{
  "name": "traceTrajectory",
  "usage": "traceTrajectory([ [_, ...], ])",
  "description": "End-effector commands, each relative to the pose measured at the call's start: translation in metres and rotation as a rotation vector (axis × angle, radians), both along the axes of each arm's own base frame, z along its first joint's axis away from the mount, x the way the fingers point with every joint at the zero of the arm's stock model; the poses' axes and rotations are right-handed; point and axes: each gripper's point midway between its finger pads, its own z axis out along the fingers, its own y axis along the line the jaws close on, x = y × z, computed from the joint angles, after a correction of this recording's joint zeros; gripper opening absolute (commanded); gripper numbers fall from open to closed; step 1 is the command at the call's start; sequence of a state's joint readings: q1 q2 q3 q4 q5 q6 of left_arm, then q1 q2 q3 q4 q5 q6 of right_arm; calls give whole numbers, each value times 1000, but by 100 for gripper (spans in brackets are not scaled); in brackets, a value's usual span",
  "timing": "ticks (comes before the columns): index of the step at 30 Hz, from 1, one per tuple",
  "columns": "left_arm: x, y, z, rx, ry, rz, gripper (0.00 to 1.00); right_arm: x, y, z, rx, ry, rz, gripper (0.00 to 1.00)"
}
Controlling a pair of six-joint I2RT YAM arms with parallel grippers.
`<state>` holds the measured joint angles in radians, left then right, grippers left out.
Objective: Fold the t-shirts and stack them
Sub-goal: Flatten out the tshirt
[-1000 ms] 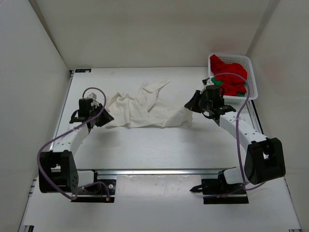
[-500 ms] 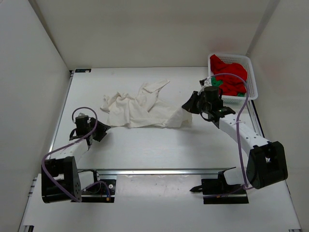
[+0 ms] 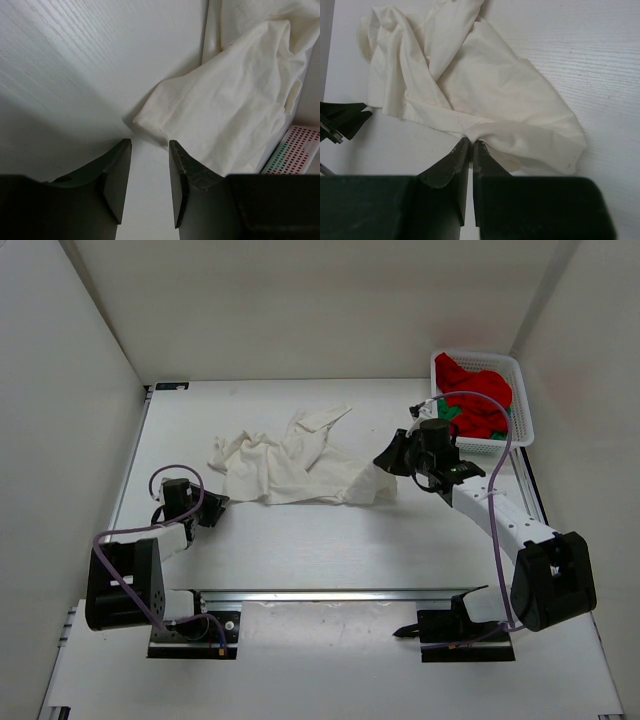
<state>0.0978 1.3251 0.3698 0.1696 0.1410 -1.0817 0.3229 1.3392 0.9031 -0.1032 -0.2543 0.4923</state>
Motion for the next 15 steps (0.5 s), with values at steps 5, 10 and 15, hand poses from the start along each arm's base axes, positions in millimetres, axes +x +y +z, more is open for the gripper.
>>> traceTrajectory([
  [5,17,10,-4,-13,-36,100,39,4,7,17,2,-72,21,0],
  [10,29,15,0,-13,-62,112,14,3,7,19,-2,-69,13,0],
  [15,48,10,39,52,-150,27,0,1,-1,24,-36,-81,-10,0],
])
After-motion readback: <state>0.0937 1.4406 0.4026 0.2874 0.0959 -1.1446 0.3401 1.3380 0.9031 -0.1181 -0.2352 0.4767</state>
